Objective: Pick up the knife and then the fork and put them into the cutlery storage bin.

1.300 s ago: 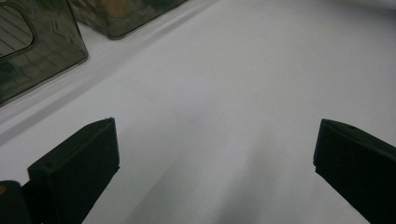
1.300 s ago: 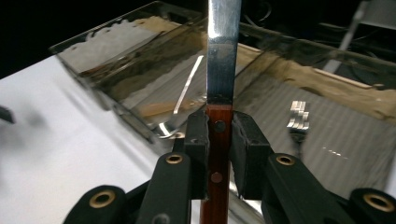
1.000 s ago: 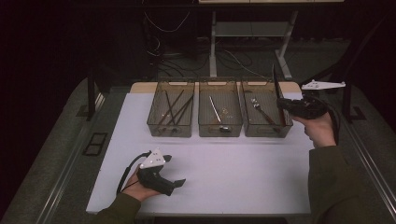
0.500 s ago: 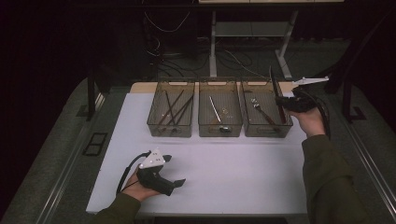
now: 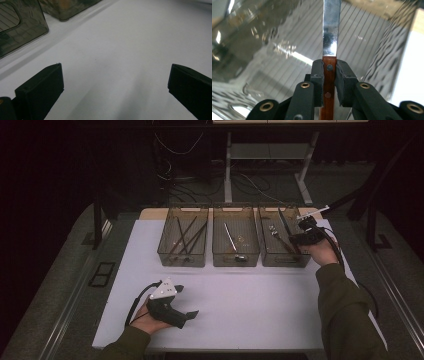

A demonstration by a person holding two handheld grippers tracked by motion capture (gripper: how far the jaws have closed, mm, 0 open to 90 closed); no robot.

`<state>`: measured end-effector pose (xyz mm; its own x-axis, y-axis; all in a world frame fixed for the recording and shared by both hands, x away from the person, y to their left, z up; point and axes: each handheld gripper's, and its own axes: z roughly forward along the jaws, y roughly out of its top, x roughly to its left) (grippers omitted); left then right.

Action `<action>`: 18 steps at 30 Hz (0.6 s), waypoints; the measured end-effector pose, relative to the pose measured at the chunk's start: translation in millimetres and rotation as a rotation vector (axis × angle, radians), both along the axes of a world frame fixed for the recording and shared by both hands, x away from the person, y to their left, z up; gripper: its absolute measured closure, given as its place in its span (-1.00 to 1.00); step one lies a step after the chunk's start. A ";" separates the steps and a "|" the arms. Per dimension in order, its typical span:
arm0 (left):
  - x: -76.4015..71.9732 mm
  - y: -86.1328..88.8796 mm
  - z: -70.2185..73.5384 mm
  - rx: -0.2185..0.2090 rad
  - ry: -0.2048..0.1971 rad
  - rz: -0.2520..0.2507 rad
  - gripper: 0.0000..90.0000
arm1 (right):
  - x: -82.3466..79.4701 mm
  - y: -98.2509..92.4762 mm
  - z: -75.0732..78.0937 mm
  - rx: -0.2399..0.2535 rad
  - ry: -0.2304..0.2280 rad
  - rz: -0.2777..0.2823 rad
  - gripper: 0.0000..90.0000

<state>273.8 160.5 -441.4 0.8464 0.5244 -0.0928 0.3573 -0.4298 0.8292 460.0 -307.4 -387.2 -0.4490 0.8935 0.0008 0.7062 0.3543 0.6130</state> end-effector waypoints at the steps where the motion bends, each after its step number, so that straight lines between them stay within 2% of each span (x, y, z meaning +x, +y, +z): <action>1: -0.1 0.0 0.0 0.000 0.000 0.000 -1.00 | 0.5 2.0 -1.7 -0.017 0.010 0.003 0.72; 3: -0.1 0.0 0.1 0.000 0.000 0.000 -1.00 | 0.9 4.5 -4.0 -0.036 0.025 -0.008 0.70; 5: -0.2 0.0 0.1 0.000 -0.001 -0.002 -1.00 | 1.8 5.0 -6.0 -0.027 0.039 -0.008 0.54; 7: -0.2 -0.2 0.0 0.001 0.000 -0.001 -1.00 | 1.4 5.7 -5.6 -0.023 0.039 -0.003 0.48; 13: 0.0 -0.5 0.0 -0.003 -0.001 0.001 -1.00 | -0.7 3.2 -2.7 0.009 0.028 -0.005 0.20; 18: 1.9 -0.1 -0.1 -0.010 0.001 0.006 -1.00 | -4.6 0.1 2.2 0.059 0.002 0.002 0.01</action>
